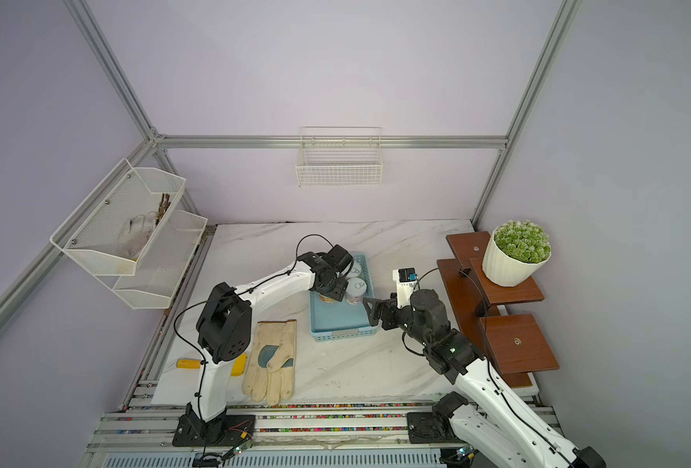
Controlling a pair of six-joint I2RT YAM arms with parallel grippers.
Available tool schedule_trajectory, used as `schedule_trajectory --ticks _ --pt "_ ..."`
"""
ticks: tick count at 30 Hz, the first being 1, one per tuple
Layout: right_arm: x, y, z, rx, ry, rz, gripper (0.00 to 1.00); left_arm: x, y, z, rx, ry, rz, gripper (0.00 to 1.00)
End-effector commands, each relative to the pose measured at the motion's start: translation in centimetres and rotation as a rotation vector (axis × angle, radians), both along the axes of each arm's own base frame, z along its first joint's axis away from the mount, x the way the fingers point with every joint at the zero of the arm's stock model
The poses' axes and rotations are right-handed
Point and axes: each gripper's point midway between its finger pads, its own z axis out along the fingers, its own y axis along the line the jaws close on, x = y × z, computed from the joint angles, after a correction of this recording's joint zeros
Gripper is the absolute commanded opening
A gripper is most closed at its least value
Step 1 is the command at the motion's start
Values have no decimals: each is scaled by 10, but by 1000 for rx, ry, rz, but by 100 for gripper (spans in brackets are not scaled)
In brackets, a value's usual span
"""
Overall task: Put the canned food in the basket
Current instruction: Place the canned food in the basket.
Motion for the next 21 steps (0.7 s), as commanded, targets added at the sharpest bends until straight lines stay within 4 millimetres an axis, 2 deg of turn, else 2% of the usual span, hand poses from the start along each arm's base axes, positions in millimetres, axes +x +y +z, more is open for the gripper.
schedule_trajectory --ticks 1,18,19,21 --pt "-3 -2 -6 -9 16 -1 97 20 -1 20 -62 -101 55 0" --pt "-7 3 -6 14 11 33 96 26 11 -4 -50 -68 106 0" --pt "-7 3 -6 21 8 34 96 25 11 -6 -51 -65 108 2" --pt "-6 4 -5 32 6 31 96 25 12 -8 -54 -60 113 11"
